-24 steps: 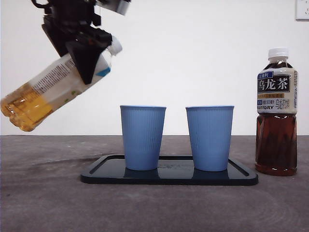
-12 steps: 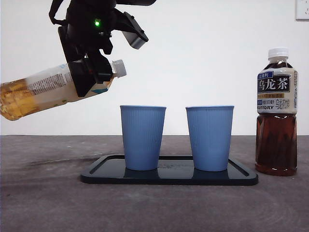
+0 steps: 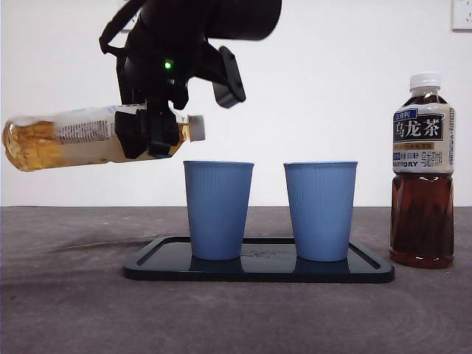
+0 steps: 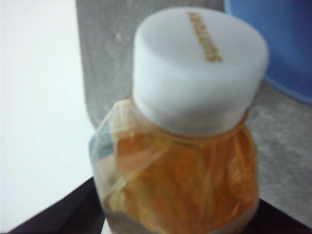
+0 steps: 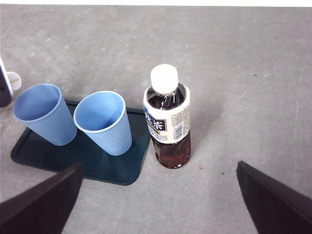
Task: Pour the drink into the cup
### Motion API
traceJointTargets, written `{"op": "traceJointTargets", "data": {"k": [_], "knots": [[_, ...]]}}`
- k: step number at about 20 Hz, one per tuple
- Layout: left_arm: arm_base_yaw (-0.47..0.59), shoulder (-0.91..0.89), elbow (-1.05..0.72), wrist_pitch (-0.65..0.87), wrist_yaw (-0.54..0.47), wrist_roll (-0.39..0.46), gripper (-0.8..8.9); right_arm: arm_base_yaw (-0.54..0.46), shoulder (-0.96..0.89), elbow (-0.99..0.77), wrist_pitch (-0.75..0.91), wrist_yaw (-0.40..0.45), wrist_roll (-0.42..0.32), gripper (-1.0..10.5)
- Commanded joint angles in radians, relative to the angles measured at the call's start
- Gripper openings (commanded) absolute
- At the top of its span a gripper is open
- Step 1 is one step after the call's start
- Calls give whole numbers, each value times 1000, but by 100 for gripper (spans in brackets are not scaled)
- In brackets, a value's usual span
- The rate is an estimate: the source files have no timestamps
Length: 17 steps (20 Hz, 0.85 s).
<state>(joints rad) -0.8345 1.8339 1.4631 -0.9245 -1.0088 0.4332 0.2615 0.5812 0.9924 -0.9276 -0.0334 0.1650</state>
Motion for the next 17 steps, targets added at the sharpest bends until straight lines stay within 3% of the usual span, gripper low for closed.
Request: {"op": "traceJointTargets", "data": {"k": [1,10,17], "knots": [[-16,28,31,-3,-46,31,234,4,5,17,6,-2,11,505],[-25,37,31,-3,-49,37,234,4,5,17,6,-2,11,505],[-30,0,31,-6,-31,-103,235,4,5,16,5,-1,10,505]]}}
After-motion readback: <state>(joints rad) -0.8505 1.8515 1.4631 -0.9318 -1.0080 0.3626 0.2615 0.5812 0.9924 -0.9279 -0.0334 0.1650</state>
